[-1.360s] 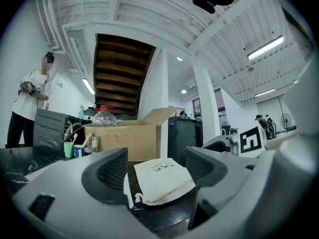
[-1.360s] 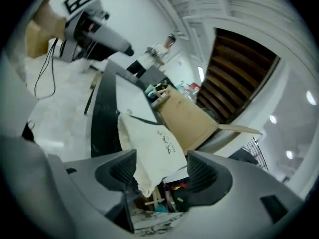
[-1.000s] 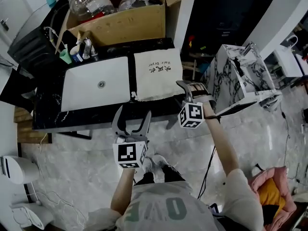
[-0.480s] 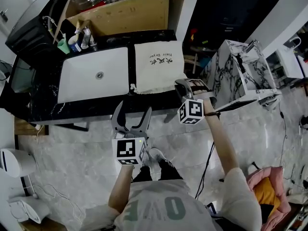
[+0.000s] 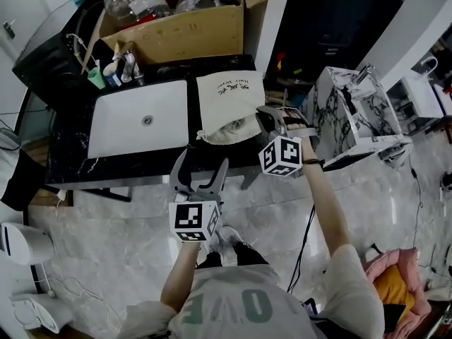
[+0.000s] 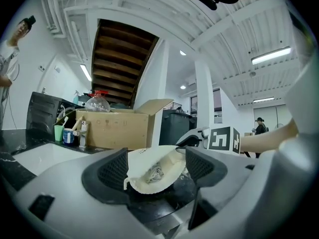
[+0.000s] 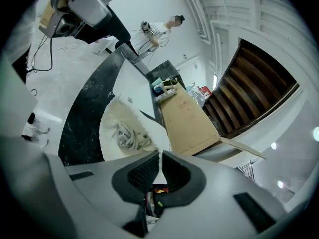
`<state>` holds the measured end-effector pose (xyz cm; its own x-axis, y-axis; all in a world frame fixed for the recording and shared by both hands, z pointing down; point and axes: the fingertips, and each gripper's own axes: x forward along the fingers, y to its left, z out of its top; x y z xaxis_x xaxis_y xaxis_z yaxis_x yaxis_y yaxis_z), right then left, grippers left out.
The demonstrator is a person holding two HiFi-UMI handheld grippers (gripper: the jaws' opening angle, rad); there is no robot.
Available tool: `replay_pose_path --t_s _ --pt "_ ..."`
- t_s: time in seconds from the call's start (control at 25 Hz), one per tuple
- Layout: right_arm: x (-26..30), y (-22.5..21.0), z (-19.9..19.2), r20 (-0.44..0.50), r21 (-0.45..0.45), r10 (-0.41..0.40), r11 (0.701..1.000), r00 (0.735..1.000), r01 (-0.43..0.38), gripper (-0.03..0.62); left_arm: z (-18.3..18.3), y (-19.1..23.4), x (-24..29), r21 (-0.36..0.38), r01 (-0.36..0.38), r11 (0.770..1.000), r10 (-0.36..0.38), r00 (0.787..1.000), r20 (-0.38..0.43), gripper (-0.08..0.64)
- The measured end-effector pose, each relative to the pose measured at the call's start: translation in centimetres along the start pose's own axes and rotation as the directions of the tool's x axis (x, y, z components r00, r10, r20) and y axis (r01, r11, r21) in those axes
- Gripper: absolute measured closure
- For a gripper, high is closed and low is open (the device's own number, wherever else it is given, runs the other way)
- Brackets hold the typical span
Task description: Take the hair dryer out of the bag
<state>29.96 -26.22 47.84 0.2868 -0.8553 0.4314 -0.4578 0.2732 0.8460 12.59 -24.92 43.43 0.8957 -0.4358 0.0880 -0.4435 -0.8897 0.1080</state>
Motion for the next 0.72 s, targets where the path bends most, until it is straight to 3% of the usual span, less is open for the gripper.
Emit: replay_pose_path --t_s 0.32,0.72 --pt "-0.4 -1.6 0.6 0.023 0.018 -0.019 1.0 1.0 0.019 0.549 0.2 -3.3 1.9 -0.098 0.105 0.99 -0.106 0.994 -0.004 0.224" --pt "-0.6 -2.0 0.8 0.056 0.067 -0.026 0.998 0.998 0.022 0.549 -1.9 -6.1 9.4 -0.154 0.258 0.954 -0.276 0.955 -0.111 0.225"
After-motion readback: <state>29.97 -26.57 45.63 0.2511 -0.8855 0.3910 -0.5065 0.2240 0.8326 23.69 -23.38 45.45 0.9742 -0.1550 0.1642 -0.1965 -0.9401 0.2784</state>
